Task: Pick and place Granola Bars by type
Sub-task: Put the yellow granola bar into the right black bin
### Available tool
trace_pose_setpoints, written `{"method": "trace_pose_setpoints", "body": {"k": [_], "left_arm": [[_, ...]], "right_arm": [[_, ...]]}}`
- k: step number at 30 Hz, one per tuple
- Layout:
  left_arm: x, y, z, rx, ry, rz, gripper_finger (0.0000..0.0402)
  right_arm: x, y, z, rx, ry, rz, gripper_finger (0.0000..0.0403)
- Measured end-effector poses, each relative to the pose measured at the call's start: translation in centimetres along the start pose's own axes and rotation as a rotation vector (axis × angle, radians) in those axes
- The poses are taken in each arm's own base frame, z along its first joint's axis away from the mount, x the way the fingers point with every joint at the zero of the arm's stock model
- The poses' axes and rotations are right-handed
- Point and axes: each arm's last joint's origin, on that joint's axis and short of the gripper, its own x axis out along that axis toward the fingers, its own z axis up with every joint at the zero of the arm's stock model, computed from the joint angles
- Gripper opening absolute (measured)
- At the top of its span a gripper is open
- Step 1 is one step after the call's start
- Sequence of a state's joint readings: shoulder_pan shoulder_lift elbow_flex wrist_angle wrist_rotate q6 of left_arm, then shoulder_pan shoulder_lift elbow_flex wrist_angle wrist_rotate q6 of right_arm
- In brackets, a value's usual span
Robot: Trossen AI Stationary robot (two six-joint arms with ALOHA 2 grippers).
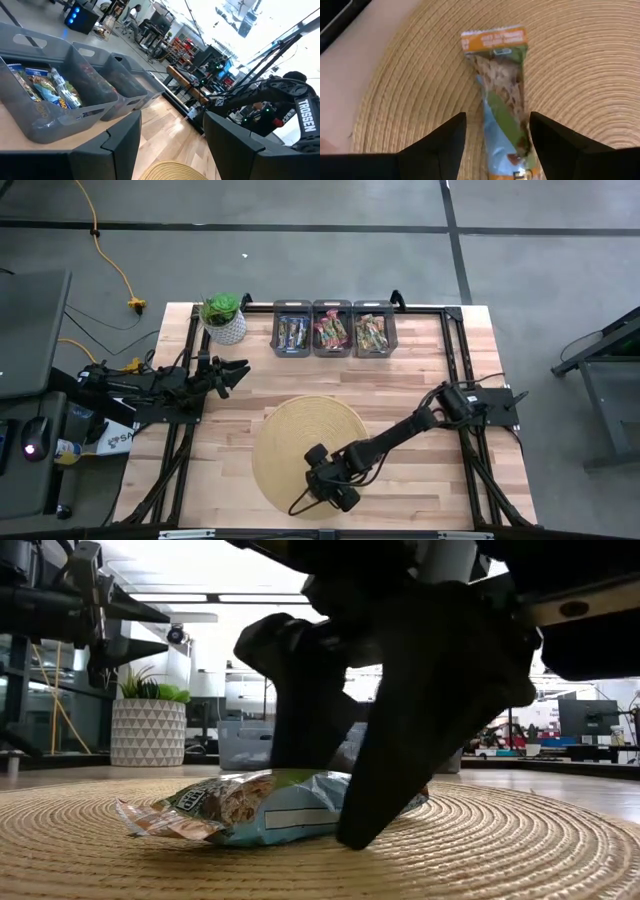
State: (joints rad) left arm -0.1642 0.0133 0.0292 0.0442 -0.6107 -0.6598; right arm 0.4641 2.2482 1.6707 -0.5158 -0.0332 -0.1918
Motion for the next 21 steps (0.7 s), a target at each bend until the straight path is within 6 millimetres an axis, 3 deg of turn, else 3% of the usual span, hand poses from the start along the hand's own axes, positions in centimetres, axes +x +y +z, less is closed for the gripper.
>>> {"method": "trace_pose_setpoints", "body": {"k": [7, 21], "left_arm": [[0.0, 0.0, 0.0, 0.0, 0.0, 0.0, 0.0211], [0.0, 0.01, 0.0, 0.0, 0.0, 0.001, 0.0211]], "right_arm": [[0.3, 0.02, 0.04, 0.035, -0.012, 0.016, 0.0193], [0.4, 0.04, 0.01, 0.035, -0.01, 0.018, 0.0115]]}}
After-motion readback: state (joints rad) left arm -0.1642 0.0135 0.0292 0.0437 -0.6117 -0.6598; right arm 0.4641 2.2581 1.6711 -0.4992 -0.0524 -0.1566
